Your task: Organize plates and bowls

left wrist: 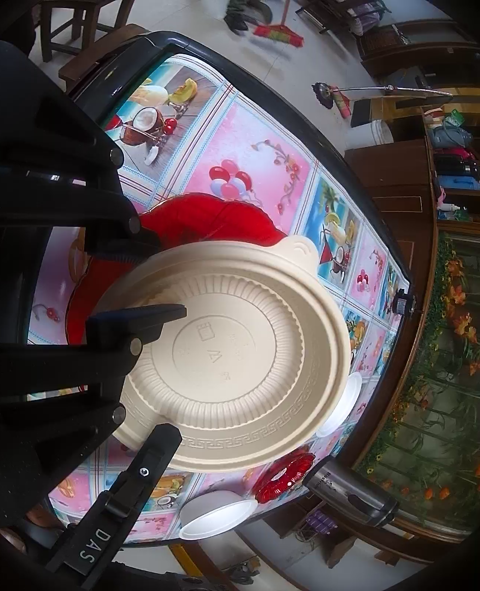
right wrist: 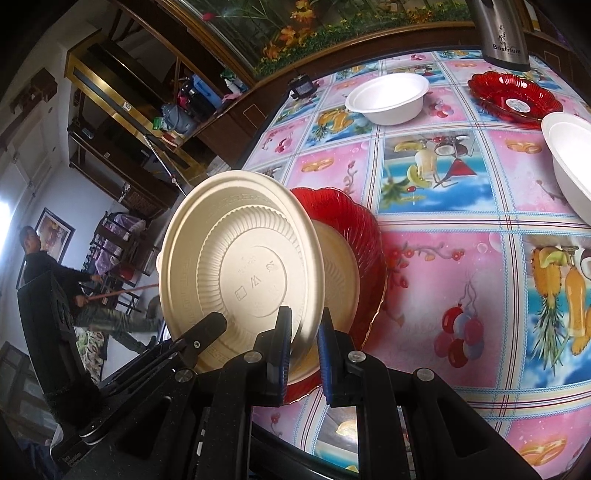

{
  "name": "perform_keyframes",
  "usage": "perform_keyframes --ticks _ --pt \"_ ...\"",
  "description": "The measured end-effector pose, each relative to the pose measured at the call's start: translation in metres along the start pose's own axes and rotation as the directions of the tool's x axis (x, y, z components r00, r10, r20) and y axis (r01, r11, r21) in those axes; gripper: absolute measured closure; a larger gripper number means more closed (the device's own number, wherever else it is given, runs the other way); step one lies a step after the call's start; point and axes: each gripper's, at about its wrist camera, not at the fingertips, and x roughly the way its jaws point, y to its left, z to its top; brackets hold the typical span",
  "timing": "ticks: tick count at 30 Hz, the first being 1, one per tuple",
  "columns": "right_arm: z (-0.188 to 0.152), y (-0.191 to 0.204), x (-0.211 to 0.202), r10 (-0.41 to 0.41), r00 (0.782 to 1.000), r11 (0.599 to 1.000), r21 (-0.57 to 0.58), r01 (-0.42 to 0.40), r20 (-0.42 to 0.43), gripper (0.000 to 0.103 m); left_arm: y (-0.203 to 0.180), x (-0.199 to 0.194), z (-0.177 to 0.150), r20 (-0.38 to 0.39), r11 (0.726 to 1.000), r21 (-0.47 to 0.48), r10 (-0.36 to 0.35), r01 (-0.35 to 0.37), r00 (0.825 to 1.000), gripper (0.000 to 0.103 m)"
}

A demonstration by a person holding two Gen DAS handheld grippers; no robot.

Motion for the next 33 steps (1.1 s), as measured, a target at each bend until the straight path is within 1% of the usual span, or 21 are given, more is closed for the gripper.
perform_keyframes --ticks 10,11,12,14,29,32,33 --pt "0.001 0.0 0.006 0.001 1.0 1.0 0.008 -0.001 -0.021 0.089 0.001 0.003 0.001 -0.02 1.0 0.005 0.009 -0.009 1.0 0.084" --pt "0.002 0.0 0.007 0.001 1.0 1.0 0.009 -0.001 -0.021 0.089 0.001 0.003 0.001 -0.022 1.0 0.004 0.004 -0.004 1.0 0.084" --pt "0.003 -0.001 0.007 0.001 1.0 1.0 0.011 -0.001 -0.022 0.086 -0.001 0.003 0.002 -0.022 1.0 0.008 0.005 -0.005 1.0 0.084" --pt "0.003 -0.002 0.007 0.004 1.0 1.0 0.019 -0.003 -0.026 0.086 -0.002 0.002 0.002 -0.02 1.0 0.01 0.005 -0.005 1.0 0.083" --pt "0.003 -0.009 0.004 0.016 1.0 0.999 0.04 -0.015 -0.02 0.085 -0.009 0.003 0.003 -0.026 1.0 0.018 0.005 -0.005 1.0 0.081" --pt "0.004 -0.011 0.003 0.018 1.0 0.999 0.045 -0.017 -0.018 0.084 -0.009 0.002 0.003 -0.028 1.0 0.019 0.006 -0.006 1.0 0.077" --pt "0.004 -0.011 0.003 0.017 1.0 0.999 0.046 -0.016 -0.02 0.083 -0.008 0.002 0.004 -0.029 1.0 0.016 0.003 -0.003 1.0 0.07"
